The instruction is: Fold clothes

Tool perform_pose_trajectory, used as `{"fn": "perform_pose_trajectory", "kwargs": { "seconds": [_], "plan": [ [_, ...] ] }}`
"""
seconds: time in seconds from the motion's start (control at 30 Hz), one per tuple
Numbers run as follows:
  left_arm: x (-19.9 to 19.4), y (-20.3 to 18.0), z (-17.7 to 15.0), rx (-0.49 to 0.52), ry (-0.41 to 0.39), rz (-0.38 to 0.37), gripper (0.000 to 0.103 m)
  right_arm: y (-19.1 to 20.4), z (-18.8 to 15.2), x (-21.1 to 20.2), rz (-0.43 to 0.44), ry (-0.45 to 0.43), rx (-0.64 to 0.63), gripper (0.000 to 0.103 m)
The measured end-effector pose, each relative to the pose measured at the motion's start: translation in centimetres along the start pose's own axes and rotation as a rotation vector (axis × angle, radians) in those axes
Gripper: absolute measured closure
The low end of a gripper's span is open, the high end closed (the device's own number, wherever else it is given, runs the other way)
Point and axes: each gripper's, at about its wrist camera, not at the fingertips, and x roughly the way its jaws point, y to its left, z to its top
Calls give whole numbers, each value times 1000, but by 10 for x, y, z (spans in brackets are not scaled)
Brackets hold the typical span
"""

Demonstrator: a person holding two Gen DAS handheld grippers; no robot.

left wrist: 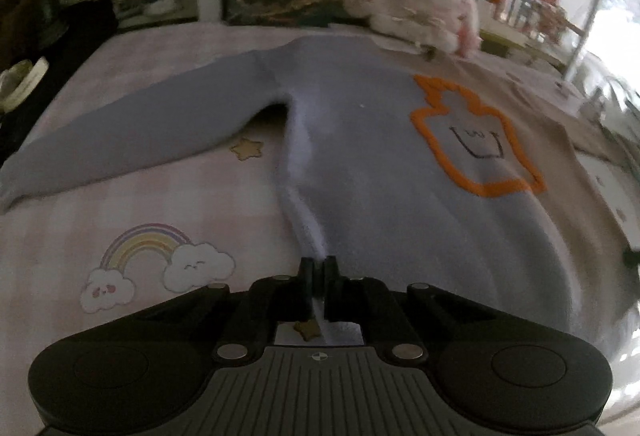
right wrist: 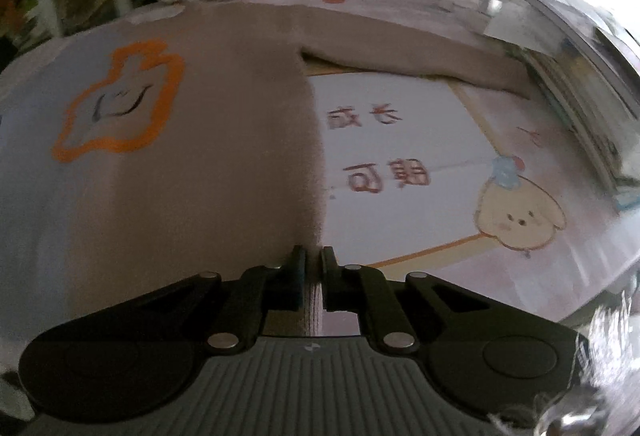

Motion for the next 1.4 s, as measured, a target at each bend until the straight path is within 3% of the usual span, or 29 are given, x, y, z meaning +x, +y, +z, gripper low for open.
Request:
{"fn": "perform_pose_trajectory", "kwargs": {
  "seconds": [0.3, 0.7, 0.93, 0.97, 1.0, 1.03, 1.1, 1.17, 1.2, 1.4],
  "plan": [
    [-6, 3, -8, -6, -1, -4, 99, -6, 0, 2, -8, -18, 49, 96],
    [-4, 3, -9, -9, -21, -3, 98, 4, -8, -1, -26, -36, 9, 95],
    [-15, 1, -14, -93, -51, 35, 91, 7, -9, -3, -46, -61, -62, 91],
    [-18, -1, -16, -106, -64, 47, 85, 6, -9, -3, -48, -64, -70, 89],
    [-21, -5, -17, -114, -75, 64, 75, 5, -9, -4, -50, -68, -79, 79],
    [-24, -10, -19, -122, -86, 81, 68, 5, -8, -4, -52, -71, -88, 58],
    [-31, -20, -21, -121, -108, 112, 42, 2, -7, -8, -46, -89, -96, 40],
    [-37, -32, -23, -95, -130, 132, 28, 0, -6, -15, -29, -125, -97, 30],
    [-41, -37, -23, -78, -143, 140, 26, -1, -5, -17, -28, -140, -100, 22],
    [-47, -60, -30, -42, -153, 198, 17, -2, -1, -15, 19, -194, -132, 9]
  ]
}}
